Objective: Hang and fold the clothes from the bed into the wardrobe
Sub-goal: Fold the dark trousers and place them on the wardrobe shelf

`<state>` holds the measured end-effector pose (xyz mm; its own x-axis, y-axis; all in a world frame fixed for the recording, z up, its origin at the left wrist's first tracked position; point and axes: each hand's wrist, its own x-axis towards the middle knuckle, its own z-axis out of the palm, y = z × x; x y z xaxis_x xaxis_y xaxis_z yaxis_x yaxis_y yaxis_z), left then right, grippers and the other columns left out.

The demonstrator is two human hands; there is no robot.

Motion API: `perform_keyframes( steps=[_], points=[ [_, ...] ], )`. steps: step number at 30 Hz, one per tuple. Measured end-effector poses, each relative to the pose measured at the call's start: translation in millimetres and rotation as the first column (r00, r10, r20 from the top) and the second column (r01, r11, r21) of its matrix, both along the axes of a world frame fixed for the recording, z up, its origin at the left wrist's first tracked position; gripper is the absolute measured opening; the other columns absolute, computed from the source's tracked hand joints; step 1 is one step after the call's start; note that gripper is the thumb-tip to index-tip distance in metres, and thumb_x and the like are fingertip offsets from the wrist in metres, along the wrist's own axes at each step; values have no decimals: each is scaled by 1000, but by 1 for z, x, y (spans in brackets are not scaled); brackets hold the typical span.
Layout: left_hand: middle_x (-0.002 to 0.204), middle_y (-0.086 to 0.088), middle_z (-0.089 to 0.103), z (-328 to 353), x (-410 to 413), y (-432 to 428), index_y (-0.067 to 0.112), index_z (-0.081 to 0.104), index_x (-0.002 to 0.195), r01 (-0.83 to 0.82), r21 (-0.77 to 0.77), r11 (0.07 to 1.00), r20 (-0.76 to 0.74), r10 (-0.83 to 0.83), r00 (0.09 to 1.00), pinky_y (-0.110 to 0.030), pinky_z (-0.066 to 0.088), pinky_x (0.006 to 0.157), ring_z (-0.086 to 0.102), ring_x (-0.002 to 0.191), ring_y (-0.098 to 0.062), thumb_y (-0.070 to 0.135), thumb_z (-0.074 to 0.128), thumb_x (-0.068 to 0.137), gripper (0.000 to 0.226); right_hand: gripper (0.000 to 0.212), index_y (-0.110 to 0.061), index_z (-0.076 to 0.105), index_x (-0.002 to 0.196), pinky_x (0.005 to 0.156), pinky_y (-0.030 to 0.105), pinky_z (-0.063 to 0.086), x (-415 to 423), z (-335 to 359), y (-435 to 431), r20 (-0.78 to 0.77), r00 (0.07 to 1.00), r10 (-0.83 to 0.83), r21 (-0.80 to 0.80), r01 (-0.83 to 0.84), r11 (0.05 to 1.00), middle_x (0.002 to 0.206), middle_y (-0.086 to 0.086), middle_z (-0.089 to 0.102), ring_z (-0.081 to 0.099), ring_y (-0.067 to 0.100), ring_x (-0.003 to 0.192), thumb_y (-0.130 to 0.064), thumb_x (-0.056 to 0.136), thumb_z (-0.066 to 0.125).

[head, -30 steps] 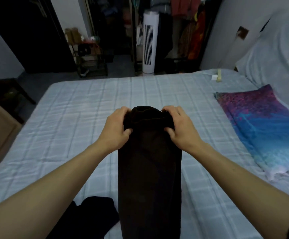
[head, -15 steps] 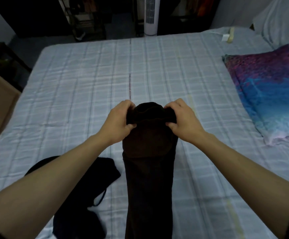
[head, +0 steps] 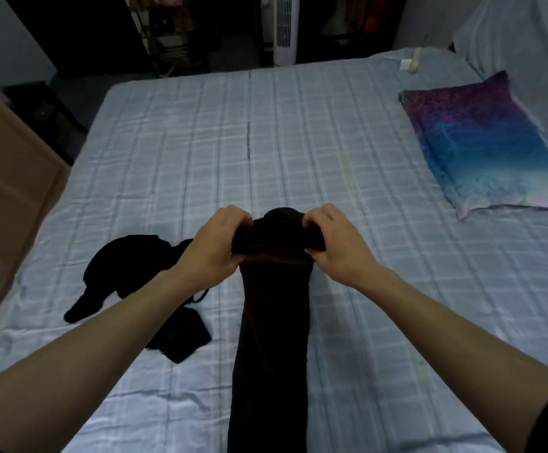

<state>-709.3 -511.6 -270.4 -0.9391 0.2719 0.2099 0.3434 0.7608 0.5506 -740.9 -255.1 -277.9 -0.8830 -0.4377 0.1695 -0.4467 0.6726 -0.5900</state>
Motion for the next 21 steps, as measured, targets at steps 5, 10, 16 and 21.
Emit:
perform_keyframes(
  steps=[5,10,16,21],
  points=[
    [99,17,44,-15,52,0,29,48,105,103,-11,995,-55,-103,993,-9,39,80,45,88,-2,-3,75,74,52,37,-19,55,106,77,19,44,61,-16,3,11,999,-45,-7,45,999,104,-10,44,48,8,90,-7,77,76],
    [102,5,52,-33,106,-7,10,58,107,186,-24,982,-157,-187,970,-28,49,78,49,91,-13,-2,77,74,40,39,-16,55,107,78,23,47,121,-35,-2,-26,999,-32,13,32,999,104,-9,45,46,9,92,-4,75,75],
    [110,-9,62,-83,180,-19,5,63,104,264,-115,958,-162,-280,946,-40,50,78,58,97,-26,-6,79,70,40,67,-13,51,137,88,35,51,204,-80,-8,-35,999,34,132,-29,991,114,9,52,54,26,101,-11,75,74],
    [109,-11,64,-148,232,-19,9,61,111,360,-167,918,-158,-386,909,-33,44,83,57,98,-24,2,62,83,29,60,-15,55,134,85,43,53,264,-153,-9,-17,999,32,218,-28,976,117,14,53,55,29,103,-15,76,69]
  ],
)
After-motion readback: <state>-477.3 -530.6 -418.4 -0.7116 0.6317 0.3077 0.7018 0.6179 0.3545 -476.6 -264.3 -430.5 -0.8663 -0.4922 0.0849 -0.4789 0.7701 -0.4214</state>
